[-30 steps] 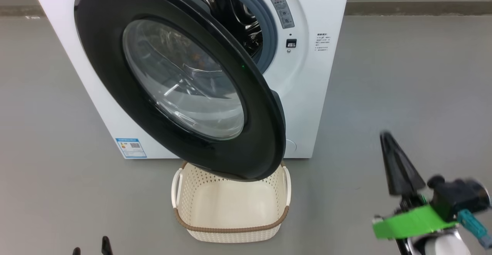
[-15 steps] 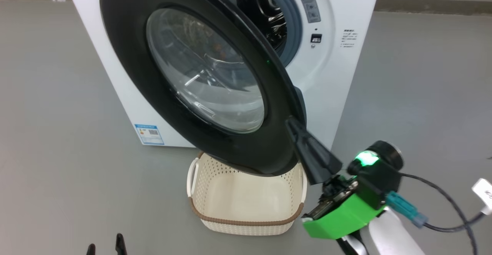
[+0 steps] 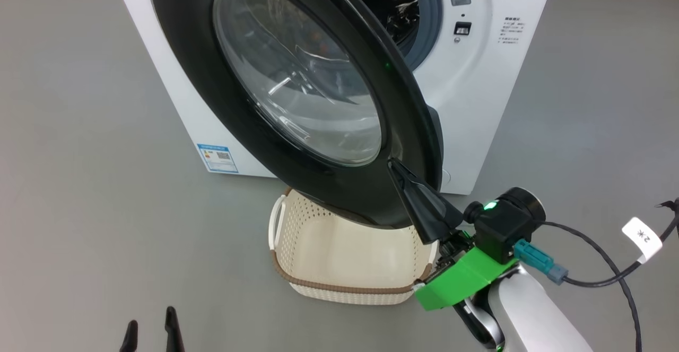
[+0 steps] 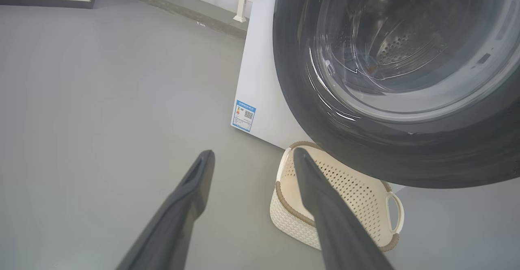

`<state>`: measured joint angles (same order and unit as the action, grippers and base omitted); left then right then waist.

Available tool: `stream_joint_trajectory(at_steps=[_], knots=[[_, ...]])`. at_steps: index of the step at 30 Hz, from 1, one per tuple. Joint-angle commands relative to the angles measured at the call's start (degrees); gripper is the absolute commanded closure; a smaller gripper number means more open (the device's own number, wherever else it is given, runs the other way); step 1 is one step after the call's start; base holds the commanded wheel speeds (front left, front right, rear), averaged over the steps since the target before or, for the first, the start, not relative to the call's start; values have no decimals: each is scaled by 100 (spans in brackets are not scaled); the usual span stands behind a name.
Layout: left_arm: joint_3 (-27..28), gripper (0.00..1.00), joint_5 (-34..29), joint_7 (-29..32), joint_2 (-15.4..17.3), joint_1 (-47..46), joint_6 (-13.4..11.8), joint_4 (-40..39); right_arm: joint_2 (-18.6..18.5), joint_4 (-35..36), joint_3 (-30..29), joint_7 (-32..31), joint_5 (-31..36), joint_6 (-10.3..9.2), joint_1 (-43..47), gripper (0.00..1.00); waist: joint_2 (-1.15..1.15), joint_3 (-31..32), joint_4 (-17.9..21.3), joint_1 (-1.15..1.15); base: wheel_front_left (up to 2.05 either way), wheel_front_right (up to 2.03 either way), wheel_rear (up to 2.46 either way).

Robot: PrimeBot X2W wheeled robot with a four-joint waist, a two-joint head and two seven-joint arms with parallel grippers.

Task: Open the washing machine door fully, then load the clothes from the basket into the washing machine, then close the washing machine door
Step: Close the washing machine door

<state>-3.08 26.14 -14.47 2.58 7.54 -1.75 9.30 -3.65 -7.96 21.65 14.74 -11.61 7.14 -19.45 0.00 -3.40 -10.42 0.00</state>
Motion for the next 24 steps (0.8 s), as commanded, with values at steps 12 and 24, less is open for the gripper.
stream_joint_trajectory(at_steps=[12,24], knots=[[40,0,163,-52,30,-481,17,-183,64,-67,-110,26,6,35,-486,100,0,-356,-97,0,0,0,0],[-14,0,321,-52,30,-605,36,-133,-33,-125,-139,26,79,35,-685,100,0,-628,-152,0,0,0,0]])
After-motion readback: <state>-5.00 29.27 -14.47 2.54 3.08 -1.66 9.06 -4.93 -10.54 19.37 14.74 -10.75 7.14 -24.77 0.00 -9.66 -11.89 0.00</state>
